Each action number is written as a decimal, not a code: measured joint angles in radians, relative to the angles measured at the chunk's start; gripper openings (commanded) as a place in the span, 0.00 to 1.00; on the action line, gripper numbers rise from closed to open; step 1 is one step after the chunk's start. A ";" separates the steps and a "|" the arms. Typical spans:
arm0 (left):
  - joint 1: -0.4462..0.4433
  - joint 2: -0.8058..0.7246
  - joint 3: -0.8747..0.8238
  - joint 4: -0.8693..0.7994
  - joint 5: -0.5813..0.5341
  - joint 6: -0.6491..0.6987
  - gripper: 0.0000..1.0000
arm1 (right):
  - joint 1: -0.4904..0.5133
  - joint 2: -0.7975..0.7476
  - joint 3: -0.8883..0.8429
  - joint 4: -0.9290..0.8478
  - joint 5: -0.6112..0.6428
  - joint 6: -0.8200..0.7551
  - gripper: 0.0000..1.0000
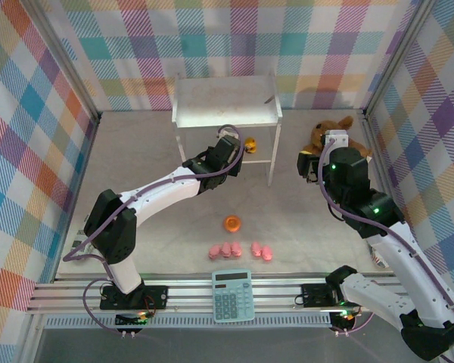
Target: Place and organize the plastic toys onto the shelf
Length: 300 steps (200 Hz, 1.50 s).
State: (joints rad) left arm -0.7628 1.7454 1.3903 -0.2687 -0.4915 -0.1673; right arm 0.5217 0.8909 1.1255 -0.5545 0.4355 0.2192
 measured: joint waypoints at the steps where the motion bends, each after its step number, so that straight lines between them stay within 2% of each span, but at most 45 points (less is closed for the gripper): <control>1: 0.000 0.000 0.000 0.000 0.000 0.000 0.64 | 0.000 0.000 0.000 0.000 0.000 0.000 0.58; 91: 0.000 -0.023 -0.022 0.015 0.005 0.000 0.64 | -0.002 -0.003 0.000 0.000 -0.003 0.000 0.58; 220: -0.020 -0.316 -0.188 0.157 0.001 0.025 0.60 | -0.005 -0.003 0.000 0.000 -0.014 0.000 0.58; 278: -0.069 -0.439 -0.299 0.167 0.091 0.026 0.54 | -0.005 -0.002 -0.002 0.000 -0.083 -0.016 0.49; 288: -0.089 -0.468 -0.318 0.159 0.109 0.022 0.53 | -0.005 -0.002 -0.005 0.000 -0.116 -0.028 0.44; 300: -0.114 -0.510 -0.332 0.140 0.125 0.014 0.53 | -0.005 -0.002 -0.013 0.002 -0.167 -0.041 0.32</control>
State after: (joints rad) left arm -0.8772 1.2358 1.0584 -0.1291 -0.3664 -0.1528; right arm 0.5163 0.8894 1.1126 -0.5529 0.2684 0.1783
